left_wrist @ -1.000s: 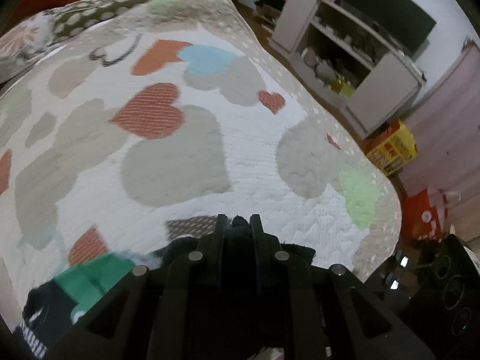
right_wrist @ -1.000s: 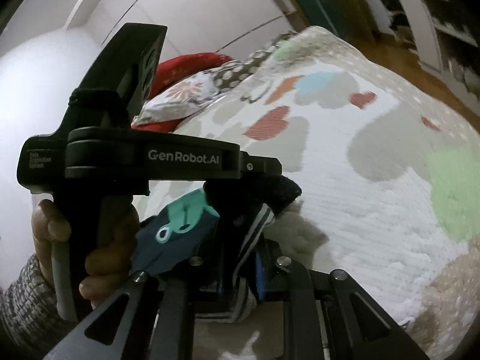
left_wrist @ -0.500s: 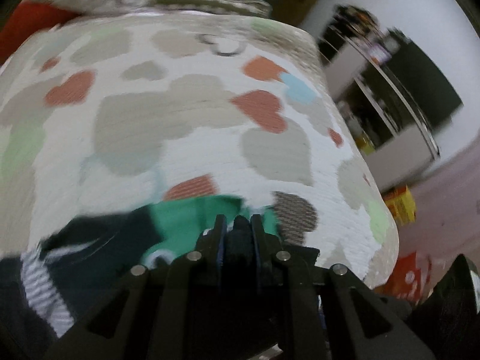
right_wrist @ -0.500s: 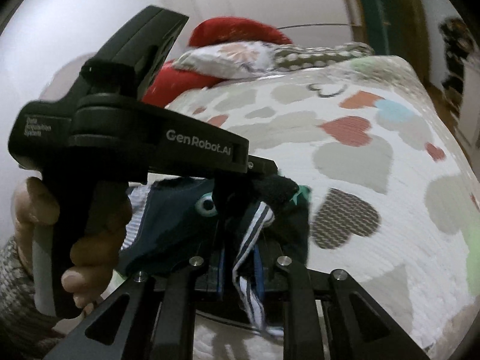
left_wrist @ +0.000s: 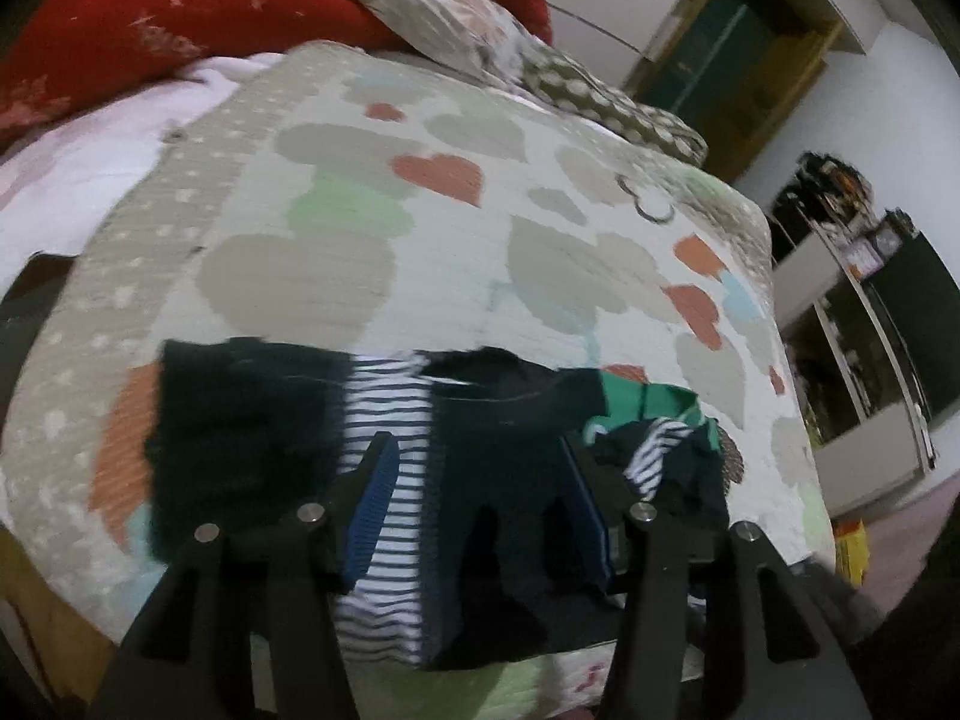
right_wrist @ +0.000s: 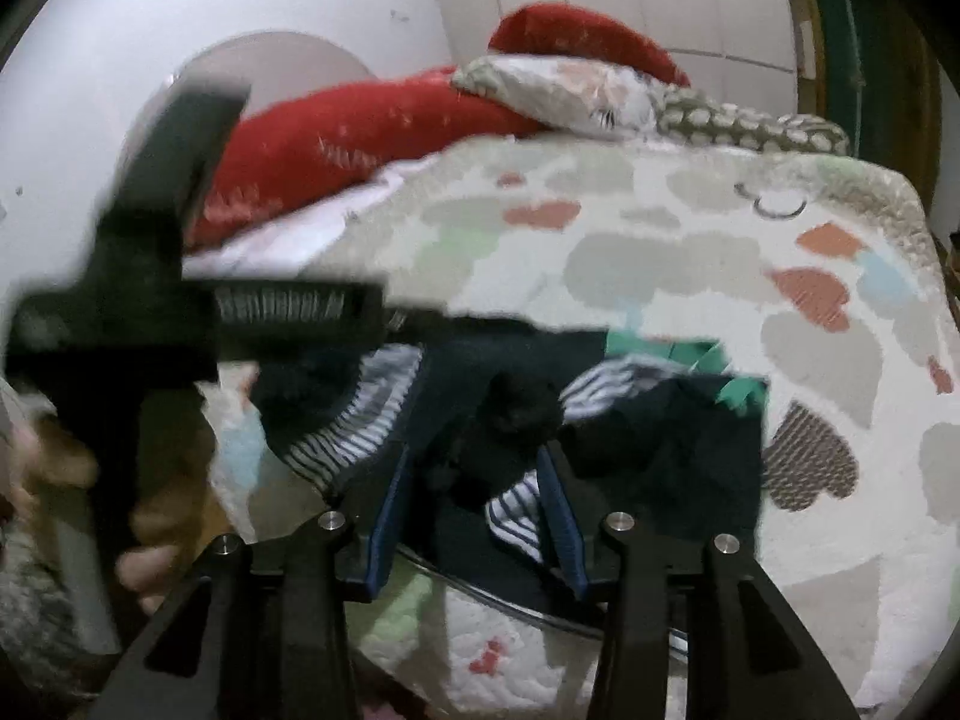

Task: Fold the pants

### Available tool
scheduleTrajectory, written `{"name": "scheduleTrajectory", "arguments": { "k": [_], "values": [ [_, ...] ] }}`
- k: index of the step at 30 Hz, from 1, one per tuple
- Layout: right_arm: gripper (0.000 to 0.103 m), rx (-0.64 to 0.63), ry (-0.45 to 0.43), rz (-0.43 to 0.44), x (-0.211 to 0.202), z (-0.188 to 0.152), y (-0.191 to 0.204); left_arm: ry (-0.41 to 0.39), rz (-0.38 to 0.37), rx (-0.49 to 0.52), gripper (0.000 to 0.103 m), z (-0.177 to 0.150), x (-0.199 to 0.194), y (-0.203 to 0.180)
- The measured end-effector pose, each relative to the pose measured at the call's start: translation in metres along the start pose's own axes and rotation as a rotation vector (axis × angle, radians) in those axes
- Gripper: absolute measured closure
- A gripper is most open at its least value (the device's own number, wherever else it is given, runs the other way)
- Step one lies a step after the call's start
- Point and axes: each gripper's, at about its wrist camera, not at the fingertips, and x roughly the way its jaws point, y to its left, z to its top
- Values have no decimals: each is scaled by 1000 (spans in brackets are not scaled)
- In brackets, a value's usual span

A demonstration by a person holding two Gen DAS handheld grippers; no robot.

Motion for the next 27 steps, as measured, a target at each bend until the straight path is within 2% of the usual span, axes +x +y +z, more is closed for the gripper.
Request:
{"name": "scheduleTrajectory", "arguments": {
  "k": [2, 3, 5, 7, 9, 12, 15, 17, 18, 19, 20, 22, 23, 24, 27],
  "values": [
    [58, 12, -19, -54, -10, 5, -2, -13, 15, -8, 50, -1, -4, 8],
    [68, 13, -15, -108, -11, 9, -5, -18, 28, -5, 50, -2, -5, 10],
    [89, 15, 1, -161, -6, 15, -12, -20, 51, 5, 50, -4, -4, 12],
    [91, 37, 51, -215, 8, 20, -19, -12, 73, 14, 50, -8, 0, 14],
    [92, 62, 85, -213, 24, 21, -23, 9, 79, 16, 50, -12, 6, 16],
    [92, 97, 150, -151, 51, 17, -23, 29, 79, 13, 50, -16, 10, 18],
    [92, 128, 191, -7, 69, 12, -20, 17, 77, 18, 50, -17, 5, 19],
    [92, 155, 178, 63, 64, 14, -18, 7, 81, 21, 50, -18, 2, 20],
    [92, 154, 139, 82, 53, 18, -17, 6, 79, 19, 50, -19, 0, 21],
    [91, 144, 109, 74, 43, 21, -16, 8, 75, 15, 50, -19, 0, 22],
    [88, 125, 79, 32, 31, 26, -17, 10, 68, 10, 50, -19, 0, 22],
    [74, 97, 53, -56, 19, 31, -19, 12, 58, 1, 50, -20, 1, 23],
    [64, 80, 51, -99, 16, 31, -20, 11, 58, 0, 50, -21, 1, 23],
    [61, 72, 66, -134, 16, 29, -24, 11, 58, -1, 50, -21, 2, 22],
    [61, 116, 120, -124, 30, 22, -35, 12, 37, -14, 50, -22, 3, 20]
  ]
}}
